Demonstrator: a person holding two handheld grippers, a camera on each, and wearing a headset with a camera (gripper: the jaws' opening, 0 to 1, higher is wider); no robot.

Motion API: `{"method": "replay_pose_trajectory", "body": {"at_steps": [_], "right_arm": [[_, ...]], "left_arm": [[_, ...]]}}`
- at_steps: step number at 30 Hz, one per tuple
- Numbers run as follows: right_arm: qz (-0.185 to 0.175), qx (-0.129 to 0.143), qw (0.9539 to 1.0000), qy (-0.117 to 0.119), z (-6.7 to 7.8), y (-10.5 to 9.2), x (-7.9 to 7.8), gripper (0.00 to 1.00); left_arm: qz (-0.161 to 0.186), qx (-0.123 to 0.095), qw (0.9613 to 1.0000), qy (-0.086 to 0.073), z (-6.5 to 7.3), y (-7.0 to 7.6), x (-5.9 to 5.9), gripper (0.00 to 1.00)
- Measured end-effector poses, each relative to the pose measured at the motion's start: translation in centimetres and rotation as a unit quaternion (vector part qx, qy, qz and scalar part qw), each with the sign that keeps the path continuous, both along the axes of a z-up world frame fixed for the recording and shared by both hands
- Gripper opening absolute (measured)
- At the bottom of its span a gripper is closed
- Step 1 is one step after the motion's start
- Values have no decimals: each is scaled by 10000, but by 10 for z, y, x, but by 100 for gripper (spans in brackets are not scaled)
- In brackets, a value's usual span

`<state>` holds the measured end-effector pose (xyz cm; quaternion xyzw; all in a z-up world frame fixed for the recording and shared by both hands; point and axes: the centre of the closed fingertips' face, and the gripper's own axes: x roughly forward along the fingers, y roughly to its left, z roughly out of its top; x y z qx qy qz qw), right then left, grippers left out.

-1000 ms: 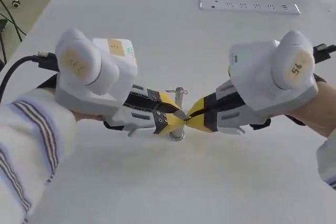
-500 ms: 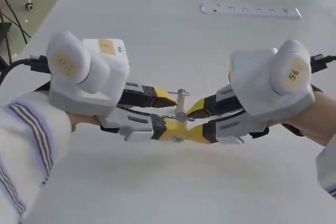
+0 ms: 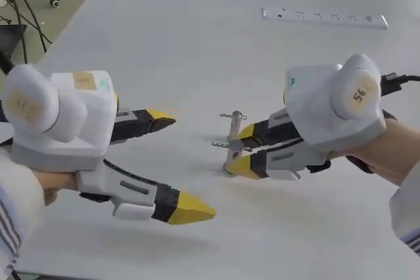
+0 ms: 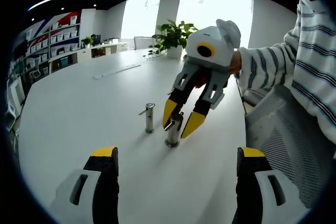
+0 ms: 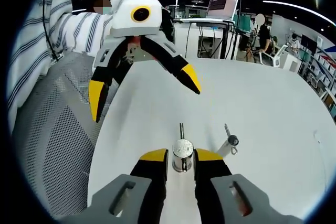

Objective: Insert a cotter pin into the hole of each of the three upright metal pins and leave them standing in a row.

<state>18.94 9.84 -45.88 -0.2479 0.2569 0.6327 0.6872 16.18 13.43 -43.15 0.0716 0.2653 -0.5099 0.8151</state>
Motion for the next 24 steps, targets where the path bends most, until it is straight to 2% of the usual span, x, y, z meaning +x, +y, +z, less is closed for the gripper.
{"method": "replay_pose_trajectory", "body": {"at_steps": [4,13,17,24], "right_arm": [[0,-3,10000,8,-1,2,1,12],[86,-37,10000,15,-1,4,0,9],[-62,17,10000,55,0,5,2,8],[79,49,9999,-134,3,4,-6,8]], "left_arm": [[35,6,10000,60,0,3,-4,99],[-9,45,9999,109,-3,3,-11,99],[57,-13,9999,86,-1,3,-9,99],[184,-52,9998,53,1,6,-4,99]]}}
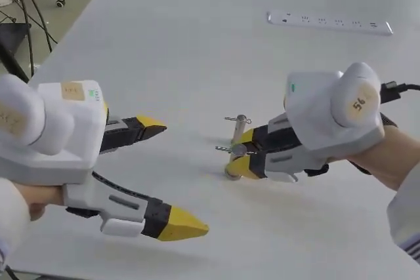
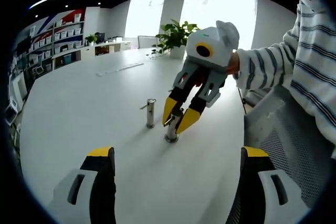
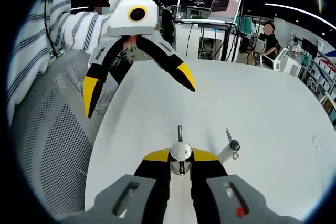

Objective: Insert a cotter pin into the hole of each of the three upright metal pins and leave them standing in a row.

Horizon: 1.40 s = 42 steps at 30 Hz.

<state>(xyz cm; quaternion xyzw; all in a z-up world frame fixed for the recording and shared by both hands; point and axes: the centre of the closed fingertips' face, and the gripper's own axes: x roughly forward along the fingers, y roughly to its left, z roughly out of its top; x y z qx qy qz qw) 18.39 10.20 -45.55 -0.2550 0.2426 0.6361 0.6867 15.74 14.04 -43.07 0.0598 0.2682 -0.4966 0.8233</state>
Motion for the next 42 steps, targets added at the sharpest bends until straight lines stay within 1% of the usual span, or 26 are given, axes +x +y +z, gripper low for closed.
{"method": "replay_pose_trajectory", "body": {"at_steps": [2,4,7,9,10,11,13,15,19,21,24,27,30,33,36,37,39,42], "right_arm": [[-28,85,9999,125,4,-2,-5,8],[18,115,9999,88,6,-4,-9,8],[113,130,9998,59,12,-14,-17,8],[94,149,9998,124,17,-22,-22,8],[94,145,9998,120,19,-26,-24,8],[100,127,9998,87,17,-33,-22,8],[104,89,9999,19,20,-45,-23,8],[76,72,9999,-2,25,-56,-24,8],[-53,6,10000,-31,32,-75,-24,8],[-125,9,9999,-33,30,-89,-19,8],[-217,-55,9997,-128,32,-105,-12,8],[-316,-67,9993,-176,32,-117,-4,8],[-445,-8,9988,-194,30,-129,6,8],[-491,-8,9986,-213,28,-136,12,8],[-584,-86,9980,-212,21,-151,26,8],[-618,-113,9978,-208,16,-159,34,8],[-705,-154,9971,-230,15,-164,40,8],[-754,-166,9968,-224,12,-173,51,8]], "left_arm": [[27,-8,10000,11,0,1,1,99],[46,26,10000,50,-1,2,1,99],[44,106,9999,77,-3,4,1,99],[40,97,9999,106,-3,3,0,99],[48,64,9999,142,-3,3,0,99],[56,45,9998,161,-3,3,-1,99],[75,33,9999,147,-2,2,0,99],[117,-68,9998,177,1,0,0,99],[128,-91,9997,178,3,-1,-1,99],[124,-104,9997,172,5,-1,-2,99],[149,-91,9996,213,3,-1,-4,99],[165,-86,9995,264,2,0,-7,99],[209,-14,9993,324,-2,3,-9,99],[243,38,9991,352,-4,7,-12,99],[295,30,9989,371,-3,10,-13,99],[314,51,9988,373,-3,11,-13,99],[382,85,9986,358,-2,15,-13,99],[518,46,9981,339,2,20,-12,99]]}}
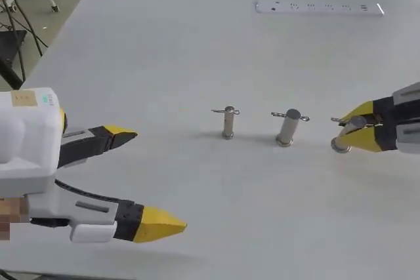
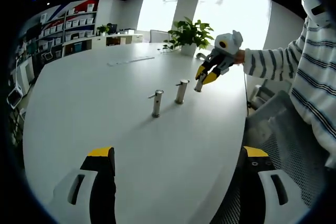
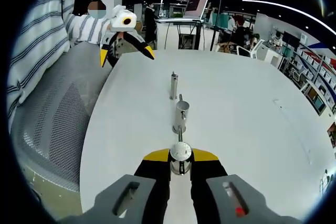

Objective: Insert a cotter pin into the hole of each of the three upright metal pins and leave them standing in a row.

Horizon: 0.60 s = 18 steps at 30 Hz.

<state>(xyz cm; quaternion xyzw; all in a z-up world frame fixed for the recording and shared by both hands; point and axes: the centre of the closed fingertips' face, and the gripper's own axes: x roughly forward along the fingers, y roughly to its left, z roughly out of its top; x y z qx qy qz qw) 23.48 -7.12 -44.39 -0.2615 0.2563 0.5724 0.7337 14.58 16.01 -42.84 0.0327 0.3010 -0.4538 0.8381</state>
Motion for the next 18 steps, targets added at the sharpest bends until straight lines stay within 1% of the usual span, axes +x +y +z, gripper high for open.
{"method": "replay_pose_trajectory", "body": {"at_steps": [4,6,12,15,18], "right_arm": [[7,-5,10000,29,-5,-2,5,8],[47,-7,10000,46,-9,-3,8,8],[155,6,9998,83,-13,-3,8,8],[184,-7,9998,27,-12,-3,9,8],[196,3,9998,31,-15,-5,10,8]], "left_arm": [[65,-2,10000,6,2,2,-2,99],[75,50,10000,25,1,3,-4,99],[131,181,9997,99,-3,7,-8,97],[175,170,9996,146,-4,7,-10,97],[184,131,9996,186,-4,5,-11,97]]}}
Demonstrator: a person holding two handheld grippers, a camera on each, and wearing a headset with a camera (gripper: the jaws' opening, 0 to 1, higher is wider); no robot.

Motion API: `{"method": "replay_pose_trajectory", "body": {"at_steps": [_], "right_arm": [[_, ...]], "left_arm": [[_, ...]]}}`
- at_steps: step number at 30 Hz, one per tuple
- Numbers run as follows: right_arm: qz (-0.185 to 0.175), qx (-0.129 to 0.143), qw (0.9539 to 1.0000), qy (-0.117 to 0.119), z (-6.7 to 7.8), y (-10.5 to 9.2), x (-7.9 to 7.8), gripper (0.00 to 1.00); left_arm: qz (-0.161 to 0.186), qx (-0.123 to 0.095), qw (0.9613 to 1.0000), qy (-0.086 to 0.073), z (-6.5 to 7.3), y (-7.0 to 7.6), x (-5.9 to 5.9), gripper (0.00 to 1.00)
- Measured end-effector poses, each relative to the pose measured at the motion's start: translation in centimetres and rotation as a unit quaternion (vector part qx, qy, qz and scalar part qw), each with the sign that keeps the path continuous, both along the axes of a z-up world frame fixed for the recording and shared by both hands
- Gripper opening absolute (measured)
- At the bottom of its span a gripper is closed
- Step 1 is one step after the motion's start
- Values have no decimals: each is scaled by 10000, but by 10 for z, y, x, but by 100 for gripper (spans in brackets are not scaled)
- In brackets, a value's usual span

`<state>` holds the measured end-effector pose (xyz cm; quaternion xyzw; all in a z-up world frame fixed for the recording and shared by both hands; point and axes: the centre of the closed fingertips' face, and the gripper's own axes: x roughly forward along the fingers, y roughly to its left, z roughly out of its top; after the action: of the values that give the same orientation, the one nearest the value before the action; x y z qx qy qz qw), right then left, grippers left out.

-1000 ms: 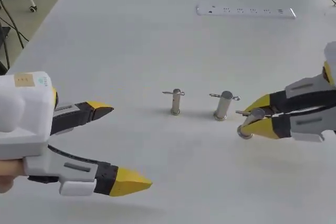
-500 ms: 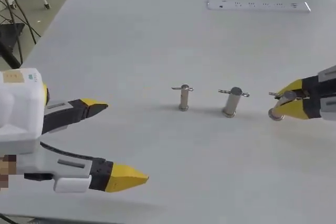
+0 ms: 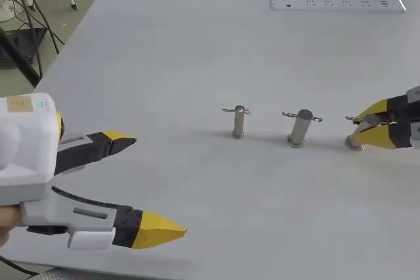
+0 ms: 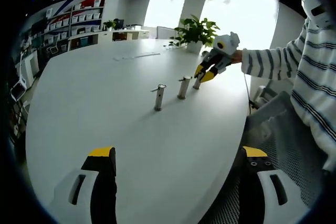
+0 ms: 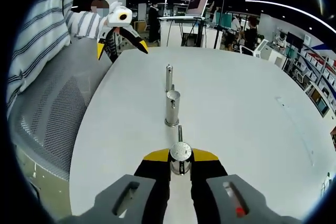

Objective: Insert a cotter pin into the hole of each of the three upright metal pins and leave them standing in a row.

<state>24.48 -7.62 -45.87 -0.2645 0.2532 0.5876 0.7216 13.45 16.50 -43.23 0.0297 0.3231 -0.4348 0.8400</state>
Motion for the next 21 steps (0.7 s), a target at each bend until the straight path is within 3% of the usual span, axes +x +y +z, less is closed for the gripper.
{"method": "replay_pose_trajectory", "body": {"at_steps": [9,17,18,21], "right_arm": [[178,1,9998,-49,-3,-1,2,8],[46,-92,9999,-133,0,1,5,12],[-18,85,9999,-85,5,5,4,15],[-121,141,9997,-167,14,9,5,29]], "left_arm": [[-22,3,10000,5,1,-4,-2,96],[-58,20,10000,1,1,-5,-2,96],[-57,12,10000,-3,1,-5,-2,96],[-48,-11,10000,-27,3,-5,-1,96]]}}
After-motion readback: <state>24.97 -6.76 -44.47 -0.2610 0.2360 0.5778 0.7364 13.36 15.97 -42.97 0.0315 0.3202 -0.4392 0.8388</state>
